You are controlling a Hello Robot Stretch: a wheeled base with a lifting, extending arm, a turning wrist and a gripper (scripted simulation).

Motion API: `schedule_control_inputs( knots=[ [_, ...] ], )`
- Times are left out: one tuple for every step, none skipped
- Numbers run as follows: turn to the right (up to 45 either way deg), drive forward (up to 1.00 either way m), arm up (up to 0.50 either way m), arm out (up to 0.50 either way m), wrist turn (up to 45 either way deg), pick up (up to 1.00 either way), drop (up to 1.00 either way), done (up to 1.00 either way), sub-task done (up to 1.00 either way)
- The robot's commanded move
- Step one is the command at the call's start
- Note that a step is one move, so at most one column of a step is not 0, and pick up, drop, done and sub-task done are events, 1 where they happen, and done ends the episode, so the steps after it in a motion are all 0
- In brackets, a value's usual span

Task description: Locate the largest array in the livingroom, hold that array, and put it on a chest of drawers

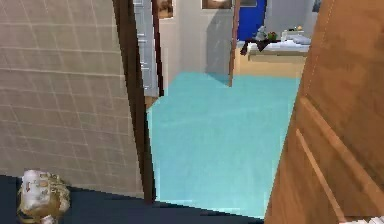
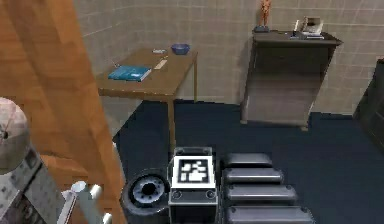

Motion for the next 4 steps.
schedule_control_inputs(
  knots=[
    [0.0,1.00,0.00,0.00,0.0,0.00,0.00,0.00,0.00],
    [9.0,0.00,0.00,0.00,0.0,0.00,0.00,0.00,0.00],
    [0.0,0.35,0.00,0.00,0.0,0.00,0.00,0.00,0.00],
    [-45.0,0.00,0.00,0.00,0.0,0.00,0.00,0.00,0.00]
  ],
)
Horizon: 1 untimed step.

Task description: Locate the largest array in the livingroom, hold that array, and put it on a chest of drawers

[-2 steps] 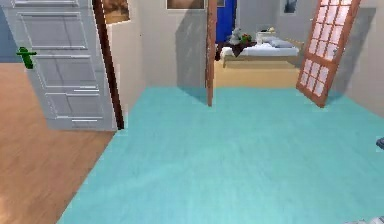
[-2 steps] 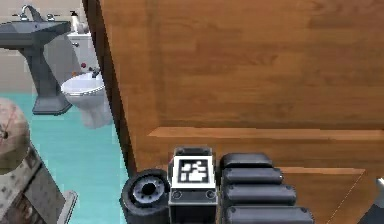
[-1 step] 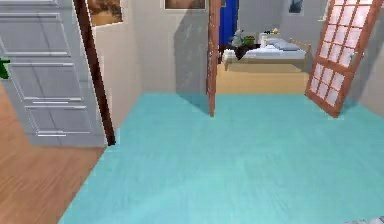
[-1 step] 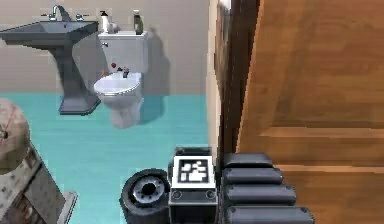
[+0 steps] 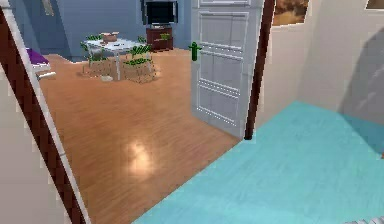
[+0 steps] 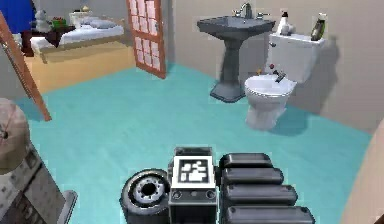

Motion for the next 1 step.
schedule_control_inputs(
  knots=[
    [-18.0,0.00,0.00,0.00,0.0,0.00,0.00,0.00,0.00]
  ],
)
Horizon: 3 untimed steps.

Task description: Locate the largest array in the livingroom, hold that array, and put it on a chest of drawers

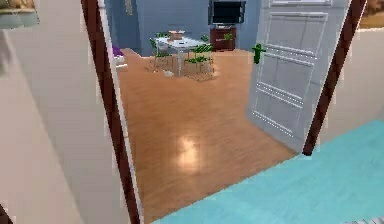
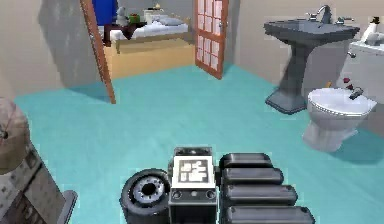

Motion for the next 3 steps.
schedule_control_inputs(
  knots=[
    [0.0,1.00,0.00,0.00,0.0,0.00,0.00,0.00,0.00],
    [-3.0,0.00,0.00,0.00,0.0,0.00,0.00,0.00,0.00],
    [0.0,1.00,0.00,0.00,0.0,0.00,0.00,0.00,0.00]
  ],
)
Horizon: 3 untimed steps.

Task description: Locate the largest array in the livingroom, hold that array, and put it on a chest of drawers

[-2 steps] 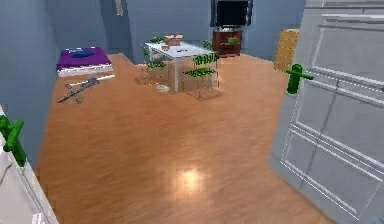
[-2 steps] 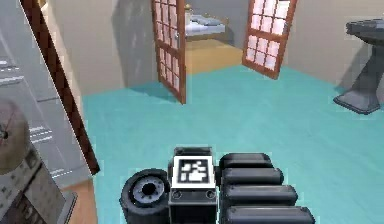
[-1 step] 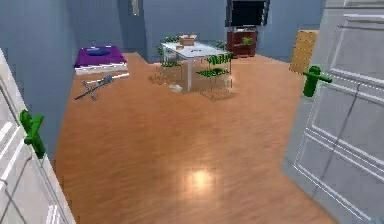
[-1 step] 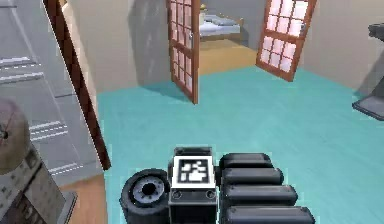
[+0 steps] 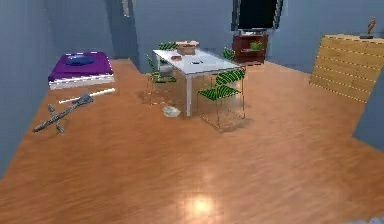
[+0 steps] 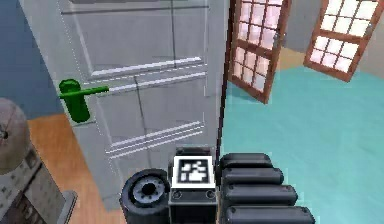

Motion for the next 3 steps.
schedule_control_inputs(
  knots=[
    [0.0,0.45,0.00,0.00,0.0,0.00,0.00,0.00,0.00],
    [33.0,0.00,0.00,0.00,0.0,0.00,0.00,0.00,0.00],
    [0.0,0.70,0.00,0.00,0.0,0.00,0.00,0.00,0.00]
  ],
)
